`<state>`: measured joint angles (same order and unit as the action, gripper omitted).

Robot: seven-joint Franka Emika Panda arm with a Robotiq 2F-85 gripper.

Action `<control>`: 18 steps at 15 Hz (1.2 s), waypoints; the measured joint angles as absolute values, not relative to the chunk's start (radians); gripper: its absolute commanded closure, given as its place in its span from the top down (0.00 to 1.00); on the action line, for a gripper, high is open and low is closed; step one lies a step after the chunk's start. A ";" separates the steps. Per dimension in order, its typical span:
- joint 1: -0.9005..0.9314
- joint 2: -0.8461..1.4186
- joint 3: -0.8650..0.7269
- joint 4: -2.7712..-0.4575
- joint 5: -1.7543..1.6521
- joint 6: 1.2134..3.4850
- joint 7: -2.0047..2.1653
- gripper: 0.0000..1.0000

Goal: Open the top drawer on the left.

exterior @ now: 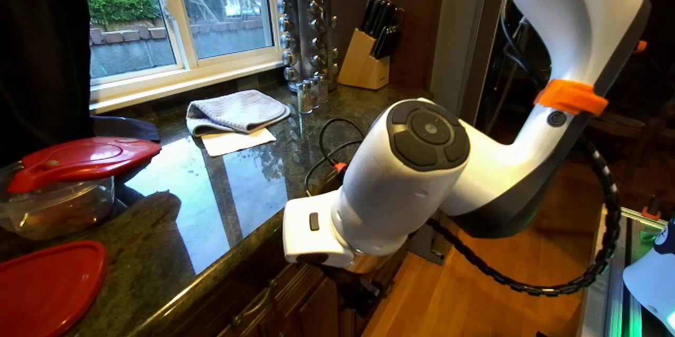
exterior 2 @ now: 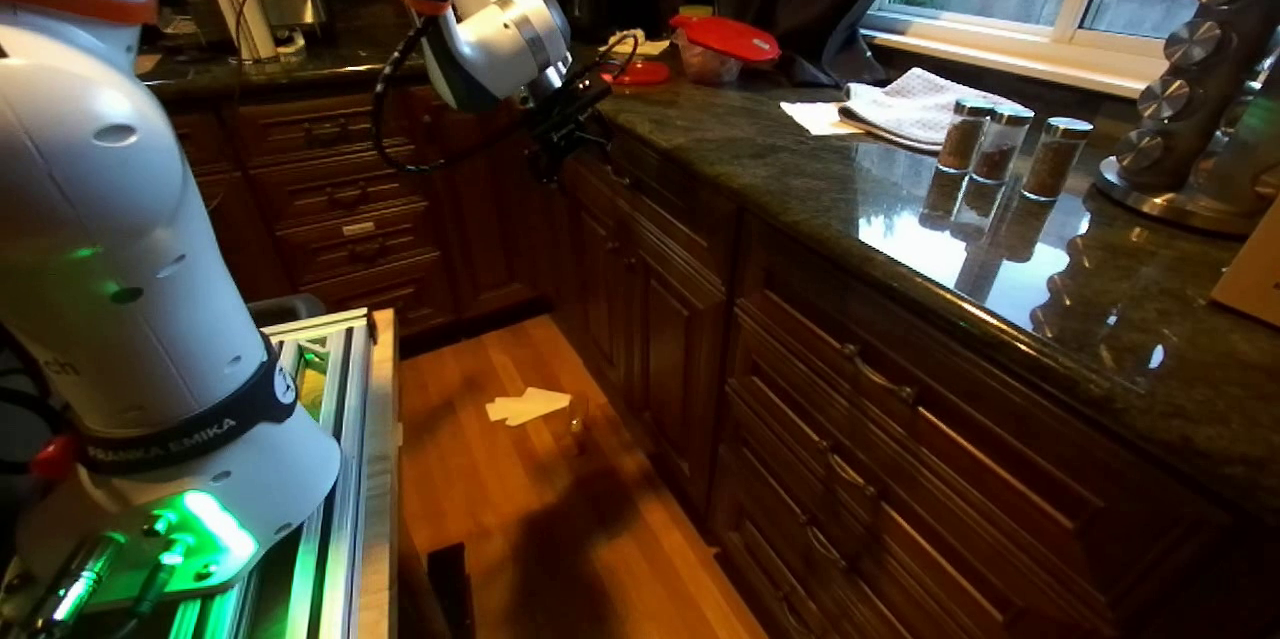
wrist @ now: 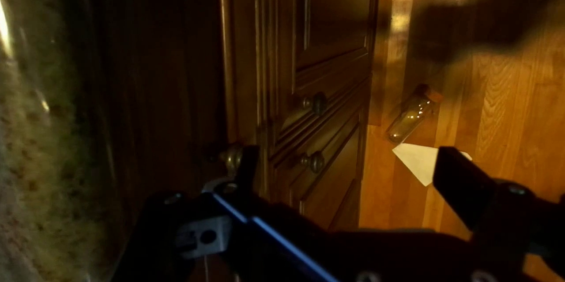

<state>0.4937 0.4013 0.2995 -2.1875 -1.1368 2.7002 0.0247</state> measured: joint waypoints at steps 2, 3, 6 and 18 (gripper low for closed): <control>0.493 0.423 0.300 -2.173 -1.142 2.701 0.027 1.00; 0.491 0.420 0.301 -2.173 -1.142 2.701 0.027 1.00; 0.489 0.413 0.302 -2.173 -1.142 2.701 0.027 1.00; 0.495 0.520 0.284 -2.060 -1.162 2.697 0.027 1.00</control>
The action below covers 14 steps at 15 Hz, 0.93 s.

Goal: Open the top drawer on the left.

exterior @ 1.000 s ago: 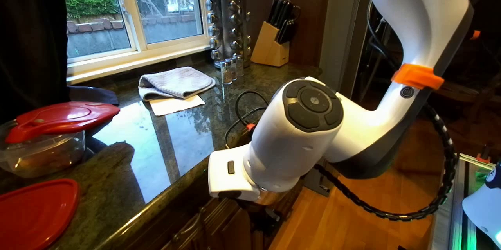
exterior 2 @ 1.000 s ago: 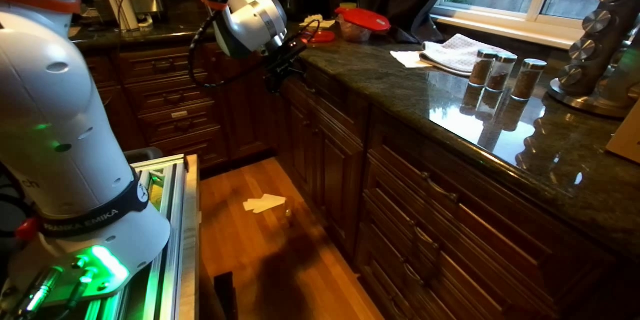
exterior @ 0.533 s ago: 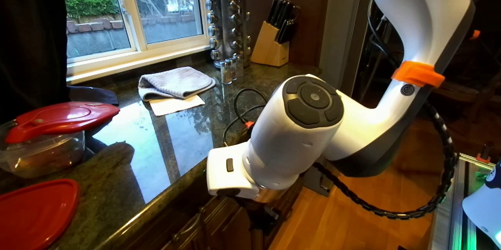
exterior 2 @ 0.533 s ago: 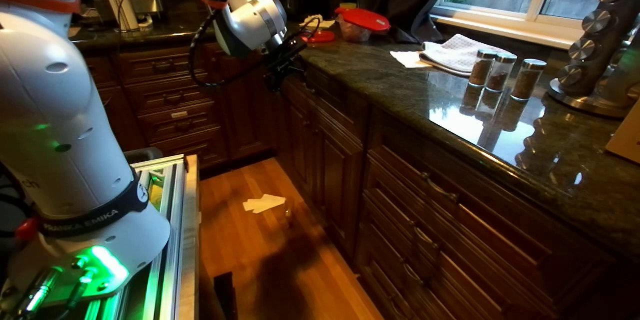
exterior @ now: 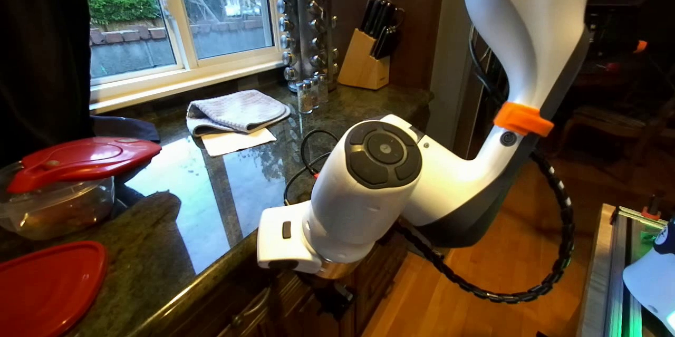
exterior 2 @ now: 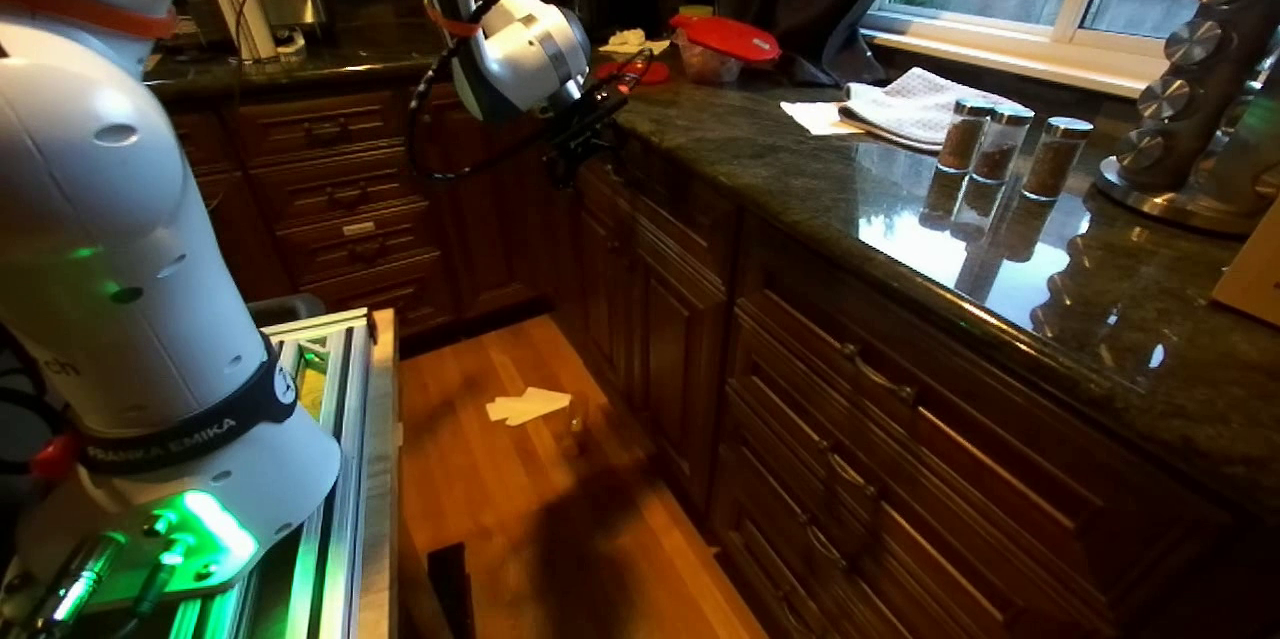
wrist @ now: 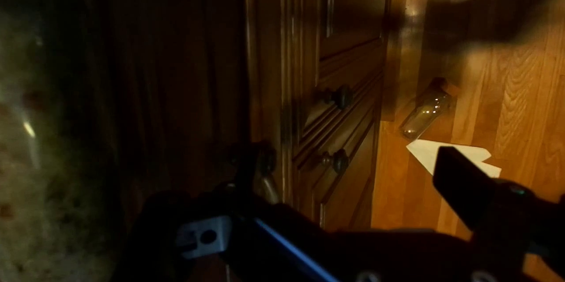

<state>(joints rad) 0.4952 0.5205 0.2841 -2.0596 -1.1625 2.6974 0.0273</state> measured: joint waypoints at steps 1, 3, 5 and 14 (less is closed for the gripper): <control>0.498 0.535 0.280 -2.044 -1.171 2.697 0.033 1.00; 0.505 0.566 0.276 -2.014 -1.186 2.697 0.044 1.00; 0.516 0.597 0.276 -1.985 -1.195 2.697 0.046 1.00; 0.575 0.678 0.266 -1.896 -1.343 2.697 0.046 1.00</control>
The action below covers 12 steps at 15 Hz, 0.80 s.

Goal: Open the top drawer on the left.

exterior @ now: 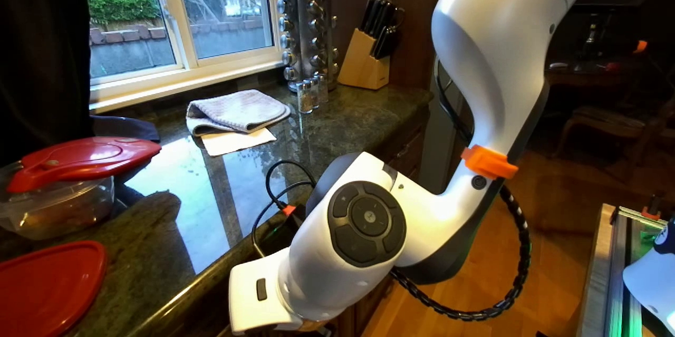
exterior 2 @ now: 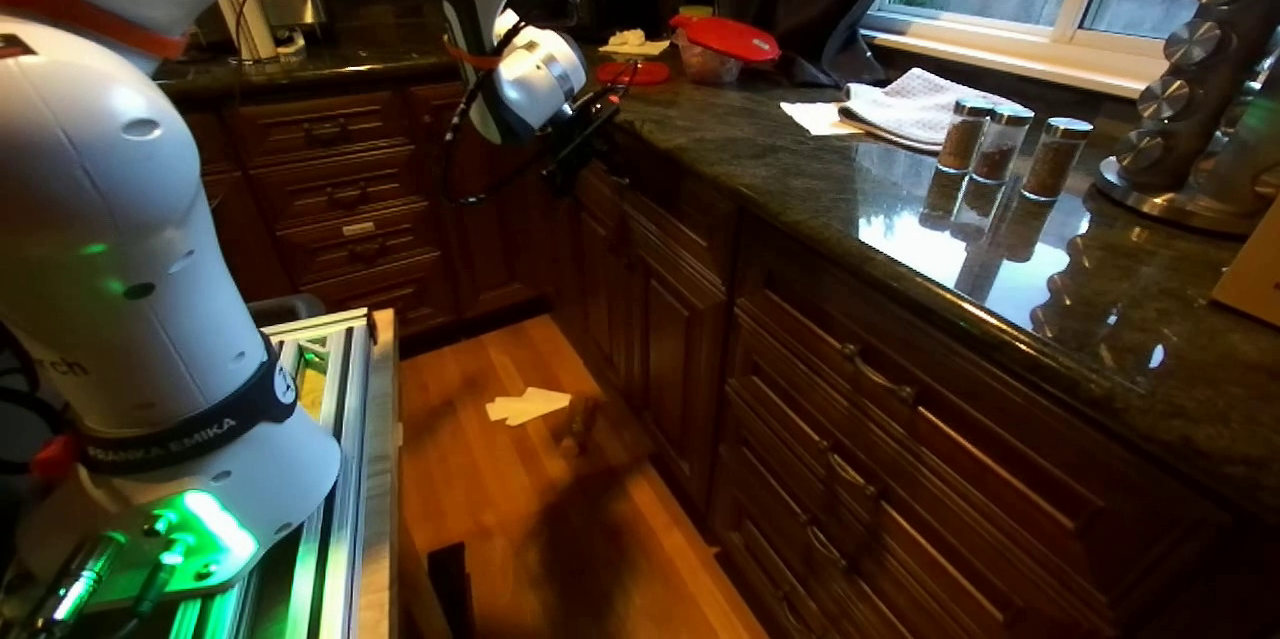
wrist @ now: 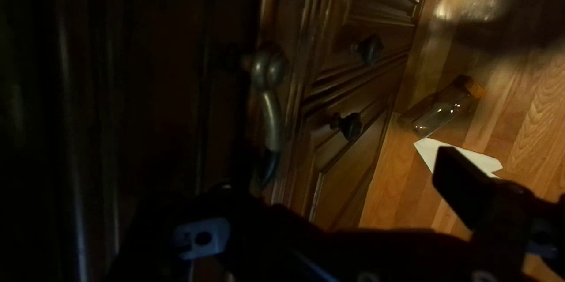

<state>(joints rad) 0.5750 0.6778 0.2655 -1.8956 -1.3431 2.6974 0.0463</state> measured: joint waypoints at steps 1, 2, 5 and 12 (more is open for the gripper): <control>0.578 0.680 0.264 -1.890 -1.360 2.697 0.046 1.00; 0.581 0.684 0.263 -1.885 -1.376 2.696 0.046 1.00; 0.582 0.693 0.259 -1.876 -1.416 2.686 0.053 1.00; 0.573 0.715 0.253 -1.870 -1.485 2.669 0.112 1.00</control>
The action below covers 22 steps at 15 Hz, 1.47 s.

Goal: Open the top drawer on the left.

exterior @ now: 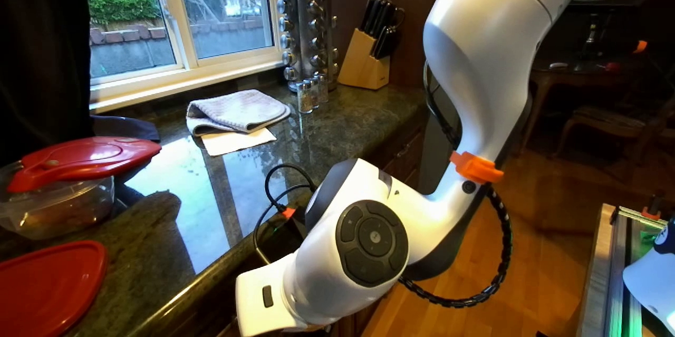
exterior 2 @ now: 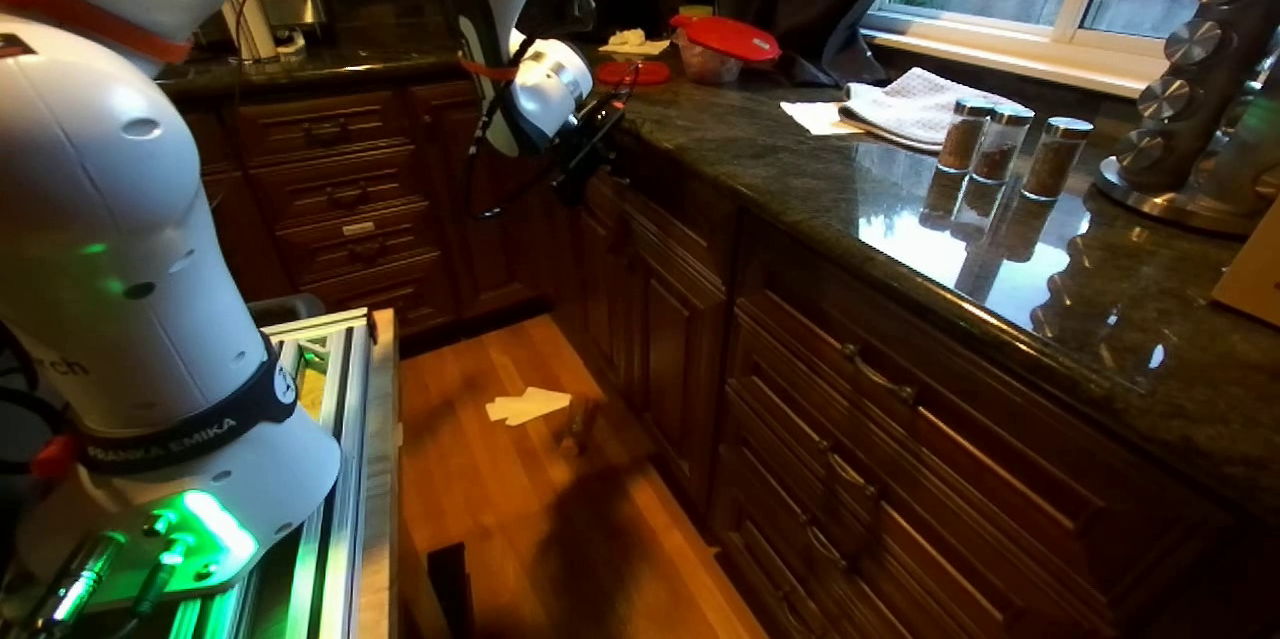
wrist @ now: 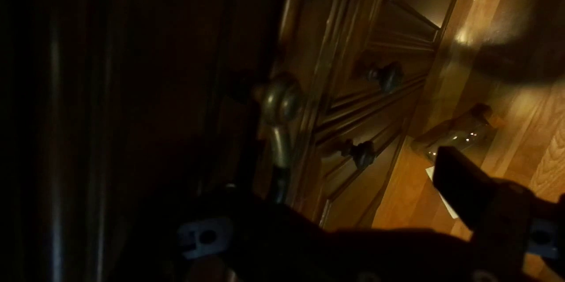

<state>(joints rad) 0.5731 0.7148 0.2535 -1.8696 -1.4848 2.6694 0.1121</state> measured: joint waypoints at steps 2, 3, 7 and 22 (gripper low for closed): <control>0.552 0.726 0.266 -1.868 -1.475 2.698 0.117 1.00; 0.536 0.728 0.276 -1.869 -1.461 2.714 0.117 1.00; 0.504 0.732 0.311 -1.868 -1.356 2.719 0.109 1.00; 0.530 0.713 0.349 -1.886 -1.256 2.600 0.091 1.00</control>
